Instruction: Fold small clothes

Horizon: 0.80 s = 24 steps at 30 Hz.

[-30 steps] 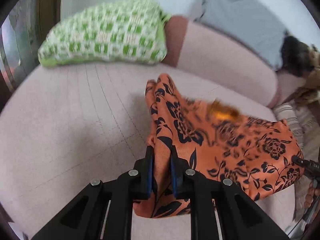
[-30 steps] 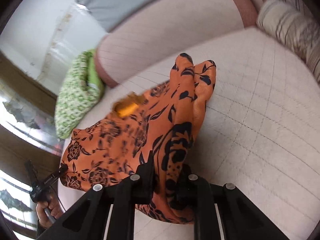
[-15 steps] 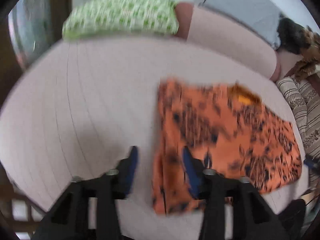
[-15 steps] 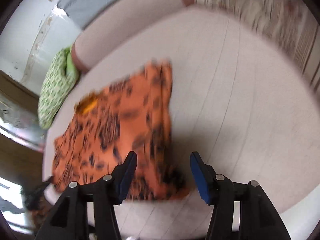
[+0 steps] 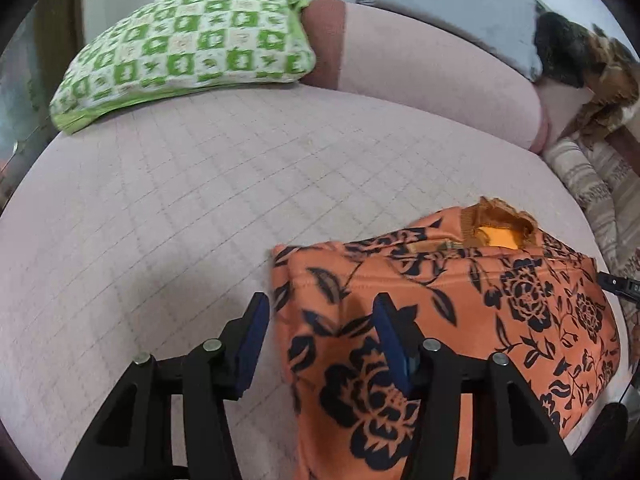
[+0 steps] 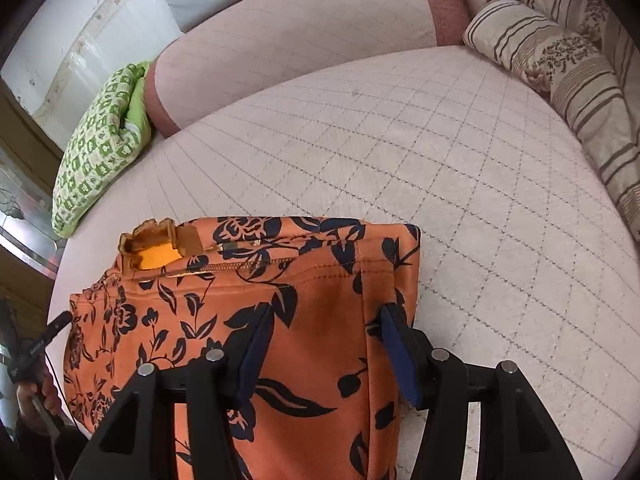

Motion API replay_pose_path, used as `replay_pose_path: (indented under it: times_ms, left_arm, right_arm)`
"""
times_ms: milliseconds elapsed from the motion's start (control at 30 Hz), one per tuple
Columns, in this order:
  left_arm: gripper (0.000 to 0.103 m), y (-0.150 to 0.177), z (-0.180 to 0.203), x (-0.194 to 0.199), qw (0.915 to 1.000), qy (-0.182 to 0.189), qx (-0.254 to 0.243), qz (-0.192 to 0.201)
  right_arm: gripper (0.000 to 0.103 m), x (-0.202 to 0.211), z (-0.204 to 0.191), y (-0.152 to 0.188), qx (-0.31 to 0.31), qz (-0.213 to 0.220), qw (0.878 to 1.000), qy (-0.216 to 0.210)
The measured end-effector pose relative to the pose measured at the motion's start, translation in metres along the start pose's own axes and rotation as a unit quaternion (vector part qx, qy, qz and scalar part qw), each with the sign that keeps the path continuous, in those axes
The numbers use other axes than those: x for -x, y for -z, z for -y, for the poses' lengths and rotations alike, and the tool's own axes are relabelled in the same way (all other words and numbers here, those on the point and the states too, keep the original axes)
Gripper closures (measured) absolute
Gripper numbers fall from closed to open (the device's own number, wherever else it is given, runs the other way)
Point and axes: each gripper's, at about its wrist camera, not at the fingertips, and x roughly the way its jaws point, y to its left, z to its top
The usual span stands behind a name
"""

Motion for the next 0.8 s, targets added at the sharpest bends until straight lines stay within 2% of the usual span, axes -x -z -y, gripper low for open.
replay_pose_path:
  times_ms: [233,300,367,433,467,567,633,700,767,800]
  left_arm:
    - [0.055,-0.003,0.002,-0.012,1.0,0.004,0.002,-0.004]
    - [0.062,-0.003,0.004,-0.013,1.0,0.003,0.002,-0.002]
    - [0.08,-0.004,0.003,-0.015,1.0,-0.002,0.005,-0.005]
    - [0.087,-0.005,0.001,-0.016,0.9999,-0.002,0.014,-0.005]
    - [0.094,-0.006,-0.001,-0.015,0.9998,-0.001,0.02,-0.005]
    - [0.099,-0.007,-0.001,-0.008,0.9997,0.004,0.024,0.009]
    - [0.099,-0.008,0.007,0.009,0.9992,-0.003,0.005,0.041]
    - [0.099,-0.011,0.015,0.03,0.9965,-0.013,-0.012,0.081]
    - [0.099,-0.015,0.016,0.035,0.9949,-0.02,-0.011,0.098]
    - [0.099,-0.017,0.015,0.029,0.9956,-0.022,-0.01,0.091]
  right_arm:
    - [0.044,0.015,0.017,0.004,-0.018,0.022,1.0,0.003]
    - [0.044,0.005,0.016,-0.001,-0.015,0.013,1.0,0.009]
    - [0.047,-0.002,0.014,-0.005,-0.006,0.014,1.0,0.012]
    - [0.067,-0.012,0.01,-0.01,0.002,0.013,1.0,0.019]
    - [0.078,-0.02,0.006,-0.012,0.011,0.003,1.0,0.029]
    - [0.094,-0.023,-0.009,-0.013,0.053,-0.002,0.997,0.06]
    - [0.097,-0.007,-0.019,-0.014,0.072,0.025,0.995,0.066]
    - [0.097,0.024,-0.03,-0.018,0.084,0.077,0.991,0.069]
    - [0.097,0.043,-0.035,-0.023,0.088,0.109,0.988,0.072]
    - [0.097,0.043,-0.035,-0.026,0.087,0.113,0.987,0.074]
